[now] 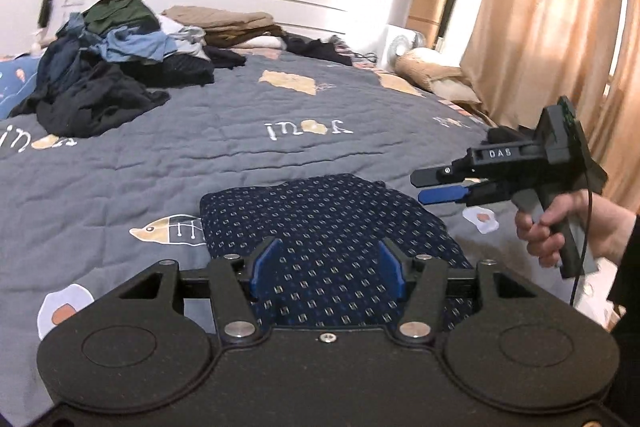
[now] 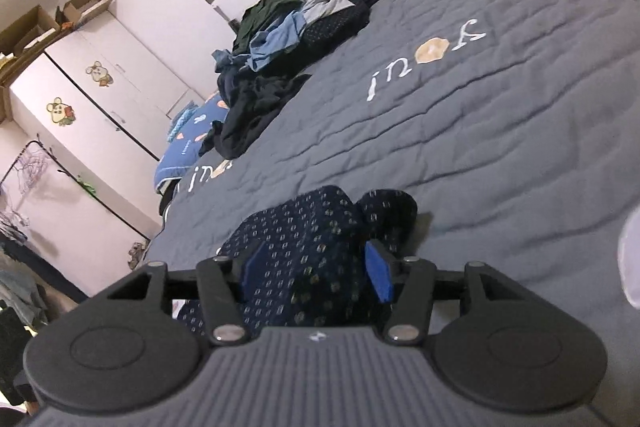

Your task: Fold clothes

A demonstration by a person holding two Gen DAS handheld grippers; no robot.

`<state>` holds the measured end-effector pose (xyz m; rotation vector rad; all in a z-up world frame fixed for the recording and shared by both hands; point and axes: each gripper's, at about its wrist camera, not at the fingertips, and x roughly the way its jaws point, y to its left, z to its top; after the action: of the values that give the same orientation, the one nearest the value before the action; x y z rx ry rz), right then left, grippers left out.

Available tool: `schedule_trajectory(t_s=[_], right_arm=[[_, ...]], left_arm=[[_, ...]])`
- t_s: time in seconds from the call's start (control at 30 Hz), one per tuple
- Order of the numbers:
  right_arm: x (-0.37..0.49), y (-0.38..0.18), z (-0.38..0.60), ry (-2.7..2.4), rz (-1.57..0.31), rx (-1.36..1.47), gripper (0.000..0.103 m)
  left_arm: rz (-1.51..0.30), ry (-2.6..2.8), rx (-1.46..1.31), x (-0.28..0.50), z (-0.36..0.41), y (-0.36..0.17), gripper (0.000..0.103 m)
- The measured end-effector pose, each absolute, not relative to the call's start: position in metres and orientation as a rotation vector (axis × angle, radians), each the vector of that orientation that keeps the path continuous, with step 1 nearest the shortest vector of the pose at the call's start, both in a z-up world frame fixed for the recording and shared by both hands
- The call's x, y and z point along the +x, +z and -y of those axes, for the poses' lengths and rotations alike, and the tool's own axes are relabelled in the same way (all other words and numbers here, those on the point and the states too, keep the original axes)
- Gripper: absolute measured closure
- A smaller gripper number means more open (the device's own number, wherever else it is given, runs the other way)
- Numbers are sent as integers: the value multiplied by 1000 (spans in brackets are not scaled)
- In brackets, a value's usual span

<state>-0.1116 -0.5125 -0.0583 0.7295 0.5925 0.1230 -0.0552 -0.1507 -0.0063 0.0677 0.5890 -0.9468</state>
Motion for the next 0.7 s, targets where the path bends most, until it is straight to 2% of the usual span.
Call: schedule_trajectory(t_s=[0.4, 0.43, 0.5, 0.53, 0.57, 0.7], right_arm=[[-76, -89, 519, 115, -637, 777, 50], [-75, -92, 519, 117, -645, 795, 52], [-73, -95, 516, 131, -644, 804, 65], [-73, -93, 513, 129, -641, 779, 80], [-74, -89, 509, 130, -634, 748, 85], [-81, -68, 492, 141, -559, 557, 88]], left_arm=[[-636, -873, 46, -33, 179, -24, 39], [-640, -871, 51, -32, 180, -25, 38], [-649, -867, 66, -33, 182, -28, 38], [-653, -863, 75, -33, 183, -30, 38], [-658, -860, 84, -33, 183, -31, 38], [-659, -853, 85, -33, 184, -32, 37]])
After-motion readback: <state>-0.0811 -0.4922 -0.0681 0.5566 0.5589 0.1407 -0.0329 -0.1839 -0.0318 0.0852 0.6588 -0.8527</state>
